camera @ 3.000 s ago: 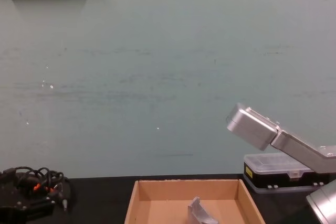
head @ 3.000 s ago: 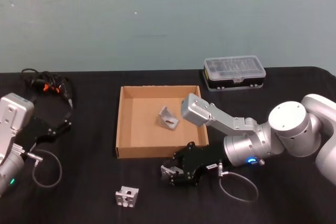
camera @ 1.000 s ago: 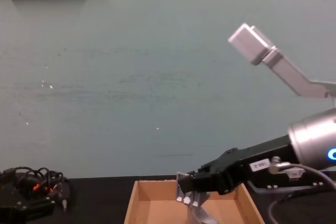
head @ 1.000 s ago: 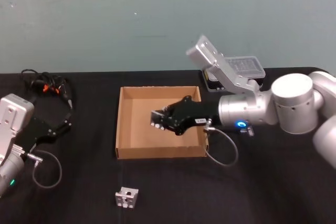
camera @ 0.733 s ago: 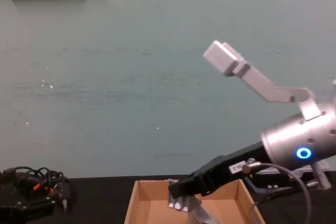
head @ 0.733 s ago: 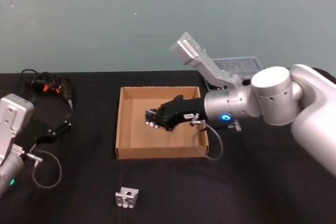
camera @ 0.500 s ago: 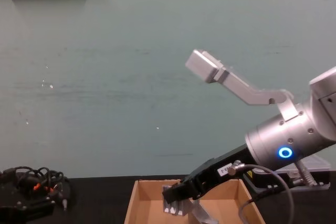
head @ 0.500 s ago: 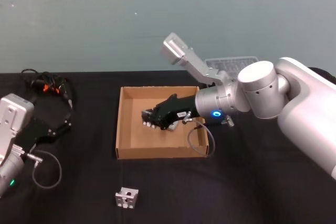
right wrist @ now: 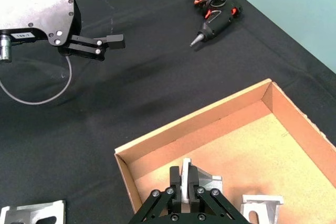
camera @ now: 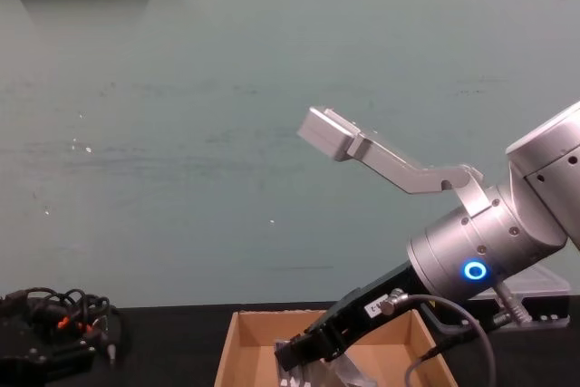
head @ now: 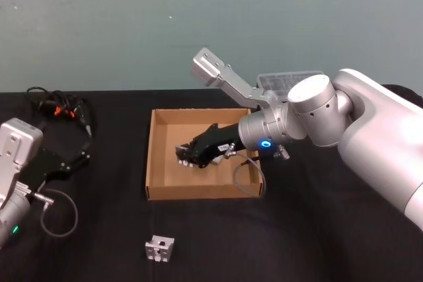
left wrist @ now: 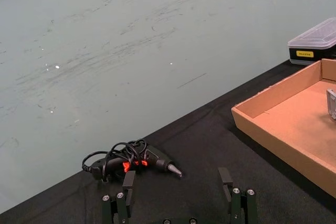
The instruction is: Use one hand to pick up the angle iron from the table and place it into the box.
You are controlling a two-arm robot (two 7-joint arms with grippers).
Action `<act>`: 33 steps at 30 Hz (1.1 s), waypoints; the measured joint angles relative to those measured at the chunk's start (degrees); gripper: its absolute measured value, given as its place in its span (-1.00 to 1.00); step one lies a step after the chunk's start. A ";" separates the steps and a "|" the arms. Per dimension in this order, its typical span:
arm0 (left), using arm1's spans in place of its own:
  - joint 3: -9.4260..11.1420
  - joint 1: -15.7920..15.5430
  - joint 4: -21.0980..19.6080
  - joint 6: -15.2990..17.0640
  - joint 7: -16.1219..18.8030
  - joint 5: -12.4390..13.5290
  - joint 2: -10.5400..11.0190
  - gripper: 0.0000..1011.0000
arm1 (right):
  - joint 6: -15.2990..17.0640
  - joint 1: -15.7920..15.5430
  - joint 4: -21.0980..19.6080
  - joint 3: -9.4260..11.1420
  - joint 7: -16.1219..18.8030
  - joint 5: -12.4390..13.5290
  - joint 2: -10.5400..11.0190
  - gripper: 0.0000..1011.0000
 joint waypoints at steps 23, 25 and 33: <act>0.00 0.00 0.00 0.00 0.00 0.00 0.00 0.98 | -0.29 -0.20 -0.40 0.15 -0.09 0.27 0.20 0.12; 0.00 0.00 0.00 0.00 0.00 0.00 0.00 0.98 | -0.30 -0.21 -0.41 0.15 -0.10 0.28 0.21 0.28; 0.00 0.00 0.00 0.00 0.00 0.00 0.00 0.98 | -0.34 -0.23 -0.46 0.15 -0.13 0.28 0.25 0.73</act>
